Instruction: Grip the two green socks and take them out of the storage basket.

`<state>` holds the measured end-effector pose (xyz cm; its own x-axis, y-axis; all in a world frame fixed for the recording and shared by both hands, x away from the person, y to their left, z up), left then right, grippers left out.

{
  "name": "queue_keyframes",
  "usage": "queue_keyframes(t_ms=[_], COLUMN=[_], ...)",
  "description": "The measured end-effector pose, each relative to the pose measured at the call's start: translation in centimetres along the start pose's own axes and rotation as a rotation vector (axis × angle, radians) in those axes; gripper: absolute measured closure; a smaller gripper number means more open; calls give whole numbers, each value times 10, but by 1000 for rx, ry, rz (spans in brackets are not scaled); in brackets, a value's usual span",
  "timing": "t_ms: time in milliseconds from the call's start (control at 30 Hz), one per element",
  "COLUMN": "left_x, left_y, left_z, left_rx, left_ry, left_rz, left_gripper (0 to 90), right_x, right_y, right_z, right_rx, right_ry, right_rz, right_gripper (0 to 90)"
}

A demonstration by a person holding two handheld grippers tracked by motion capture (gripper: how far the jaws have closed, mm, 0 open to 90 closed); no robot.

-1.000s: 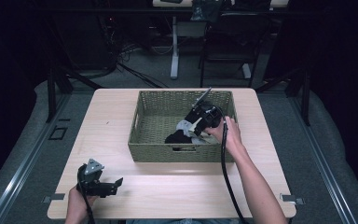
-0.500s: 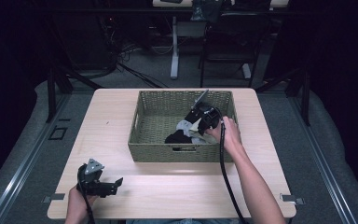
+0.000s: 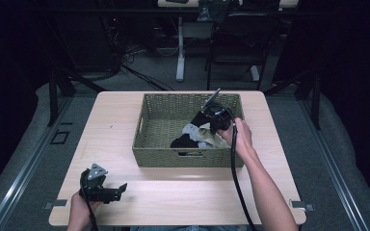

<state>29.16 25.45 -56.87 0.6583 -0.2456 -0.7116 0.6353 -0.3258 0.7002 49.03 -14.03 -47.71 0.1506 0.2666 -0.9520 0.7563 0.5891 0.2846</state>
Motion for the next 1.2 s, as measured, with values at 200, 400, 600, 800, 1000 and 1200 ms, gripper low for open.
queue_keyframes(t_ms=[200, 400, 600, 800, 1000, 1200], left_x=[0, 0, 0, 1, 1, 1], left_y=[0, 0, 0, 0, 1, 1], left_z=[0, 0, 0, 0, 0, 0], left_rx=[0, -1, -1, -1, -1, -2], left_ry=[1, 0, -2, -2, -1, -2], left_rz=[0, 1, -1, -1, -1, -1], left_gripper=[3, 3, 3, 3, 3, 3], right_x=[-19, -38, -56, -68, -84, -94], right_y=[-1, 0, 1, 3, 6, 8], right_z=[2, 4, 5, 8, 8, 8], right_rx=[10, 14, 16, 17, 25, 28], right_ry=[-3, -9, -15, -12, -7, -6], right_rz=[44, 75, 102, 114, 141, 142], right_gripper=[896, 897, 898, 898, 897, 898])
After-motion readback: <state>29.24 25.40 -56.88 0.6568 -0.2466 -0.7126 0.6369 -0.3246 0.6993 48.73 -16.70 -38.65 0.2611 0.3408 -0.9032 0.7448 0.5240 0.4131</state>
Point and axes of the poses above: each handheld gripper's, and its own axes: x roughly forward along the jaws, y roughly out of its top, z roughly to its right, the point moved 1 cm from there along x, roughly forward along the jaws, and after that the axes turned 8 degrees about y, right-handed, at the moved point
